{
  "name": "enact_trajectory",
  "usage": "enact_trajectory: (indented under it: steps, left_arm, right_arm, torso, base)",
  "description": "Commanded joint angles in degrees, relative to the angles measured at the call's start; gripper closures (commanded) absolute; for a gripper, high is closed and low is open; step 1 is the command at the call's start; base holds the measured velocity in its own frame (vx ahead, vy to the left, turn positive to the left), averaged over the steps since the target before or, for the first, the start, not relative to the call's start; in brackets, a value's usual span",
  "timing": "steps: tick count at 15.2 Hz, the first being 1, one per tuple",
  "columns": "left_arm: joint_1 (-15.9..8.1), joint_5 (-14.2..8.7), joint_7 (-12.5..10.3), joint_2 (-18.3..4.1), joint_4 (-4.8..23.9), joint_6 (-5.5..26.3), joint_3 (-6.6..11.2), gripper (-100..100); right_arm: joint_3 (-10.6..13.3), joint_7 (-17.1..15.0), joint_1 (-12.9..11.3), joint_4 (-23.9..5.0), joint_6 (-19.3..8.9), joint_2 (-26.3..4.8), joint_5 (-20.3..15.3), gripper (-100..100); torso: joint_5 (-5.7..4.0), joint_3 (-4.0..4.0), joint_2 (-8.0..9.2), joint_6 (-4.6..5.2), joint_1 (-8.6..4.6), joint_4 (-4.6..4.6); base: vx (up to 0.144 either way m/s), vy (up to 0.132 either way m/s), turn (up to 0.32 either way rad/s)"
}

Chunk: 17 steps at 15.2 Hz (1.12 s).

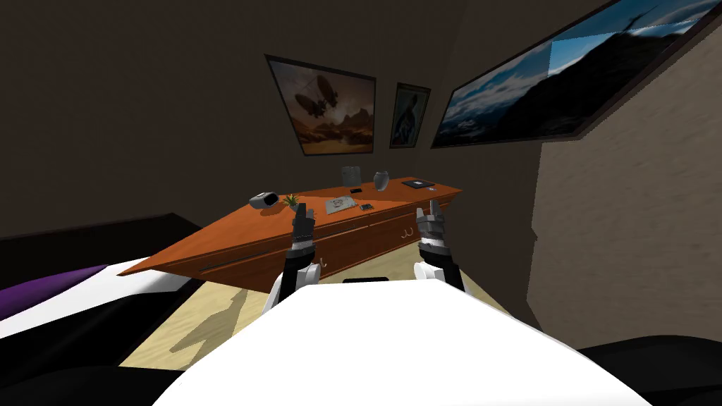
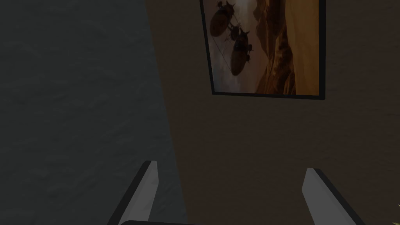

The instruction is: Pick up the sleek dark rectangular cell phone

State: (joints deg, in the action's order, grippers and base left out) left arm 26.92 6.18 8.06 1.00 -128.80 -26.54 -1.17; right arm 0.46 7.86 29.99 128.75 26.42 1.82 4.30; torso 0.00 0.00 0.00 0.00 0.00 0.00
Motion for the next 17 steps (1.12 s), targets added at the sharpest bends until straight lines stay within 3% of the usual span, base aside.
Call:
enact_trajectory:
  steps: [1,2,13,17]
  left_arm:
    - [0.0,0.0,0.0,0.0,0.0,0.0,0.00,0]
    - [0.0,0.0,0.0,0.0,0.0,0.0,0.00,0]
    - [0.0,0.0,0.0,0.0,0.0,0.0,0.00,0]
    - [0.0,0.0,0.0,0.0,0.0,0.0,0.00,0]
  right_arm:
    - [0.3,0.0,-0.1,-0.4,0.2,-2.9,-0.2,-100]
    - [0.3,0.0,-0.1,-0.4,0.2,-2.9,-0.2,-100]
    - [2.5,0.1,-0.9,-4.0,2.1,-16.7,-1.8,-100]
    - [3.2,0.2,-1.1,-5.1,2.7,-20.4,-2.2,-100]
  torso:
    - [0.00,0.00,0.00,0.00,0.00,0.00]
    - [0.00,0.01,0.03,-0.01,-0.01,0.00]
    - [0.00,0.11,0.20,-0.02,-0.01,0.04]
    - [0.00,0.11,0.20,-0.01,-0.02,0.04]
  base:
    - [-0.012,0.000,0.039]
    - [-0.022,0.000,0.048]
    - [-0.045,0.002,0.071]
    - [-0.041,0.003,0.068]
